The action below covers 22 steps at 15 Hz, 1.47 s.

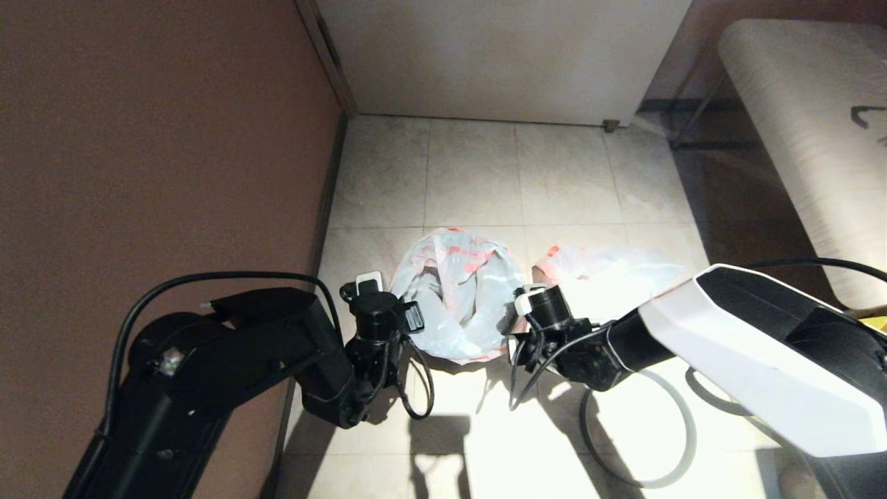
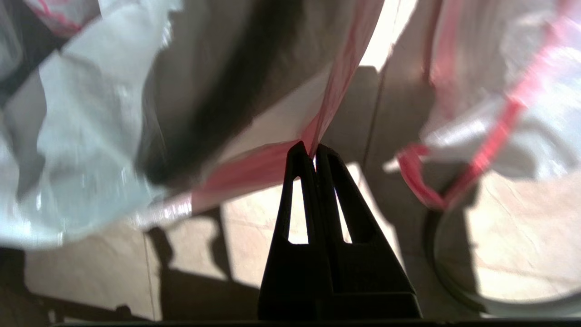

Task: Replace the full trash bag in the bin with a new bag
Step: Put the new garbage bag on the trash can

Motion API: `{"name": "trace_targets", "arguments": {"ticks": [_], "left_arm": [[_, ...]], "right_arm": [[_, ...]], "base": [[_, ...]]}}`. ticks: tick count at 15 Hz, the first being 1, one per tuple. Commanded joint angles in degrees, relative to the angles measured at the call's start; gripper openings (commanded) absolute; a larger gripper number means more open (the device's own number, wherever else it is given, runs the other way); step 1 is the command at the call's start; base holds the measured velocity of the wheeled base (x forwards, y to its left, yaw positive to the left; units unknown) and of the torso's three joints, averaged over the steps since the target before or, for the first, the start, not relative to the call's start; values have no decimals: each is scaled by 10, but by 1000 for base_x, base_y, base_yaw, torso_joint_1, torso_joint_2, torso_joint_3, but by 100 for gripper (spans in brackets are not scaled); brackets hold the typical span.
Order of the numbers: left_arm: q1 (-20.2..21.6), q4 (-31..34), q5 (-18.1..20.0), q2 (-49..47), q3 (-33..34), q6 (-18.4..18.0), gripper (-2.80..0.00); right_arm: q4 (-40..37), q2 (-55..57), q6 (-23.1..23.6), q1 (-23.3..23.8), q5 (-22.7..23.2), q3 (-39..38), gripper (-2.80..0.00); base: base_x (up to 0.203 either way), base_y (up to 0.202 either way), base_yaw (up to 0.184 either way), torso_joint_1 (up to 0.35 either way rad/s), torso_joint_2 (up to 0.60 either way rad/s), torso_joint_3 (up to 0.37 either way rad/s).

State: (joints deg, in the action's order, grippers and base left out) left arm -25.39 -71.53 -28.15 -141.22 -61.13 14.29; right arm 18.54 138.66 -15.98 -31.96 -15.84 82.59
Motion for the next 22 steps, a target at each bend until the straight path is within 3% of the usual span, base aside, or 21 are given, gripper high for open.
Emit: {"name": "trace_targets", "arguments": {"ticks": [1, 4, 10, 15, 16, 19, 22], "left_arm": [[-8, 16, -10, 18, 1, -11, -280], [-21, 23, -36, 14, -1, -42, -280], [-23, 44, -36, 15, -1, -42, -280], [-24, 56, -35, 17, 1, -41, -280], [-25, 57, -33, 24, 6, -37, 0], [-27, 57, -21, 44, 22, -34, 0], [-28, 81, 30, 77, 51, -12, 0]], "right_arm": [[2, -92, -1, -2, -2, -84, -280], [3, -186, -1, 8, -4, -171, -280], [7, -303, -35, 21, -2, -284, -280], [8, -379, -79, 82, 5, -343, -280], [8, -389, -80, 93, 9, -355, -280], [8, -408, -79, 100, 10, -374, -280], [5, -411, -77, 110, 10, -374, -280]], "base": [[0, 0, 0, 0, 0, 0], [0, 0, 0, 0, 0, 0], [0, 0, 0, 0, 0, 0], [0, 0, 0, 0, 0, 0], [0, 0, 0, 0, 0, 0], [0, 0, 0, 0, 0, 0], [0, 0, 0, 0, 0, 0]]}}
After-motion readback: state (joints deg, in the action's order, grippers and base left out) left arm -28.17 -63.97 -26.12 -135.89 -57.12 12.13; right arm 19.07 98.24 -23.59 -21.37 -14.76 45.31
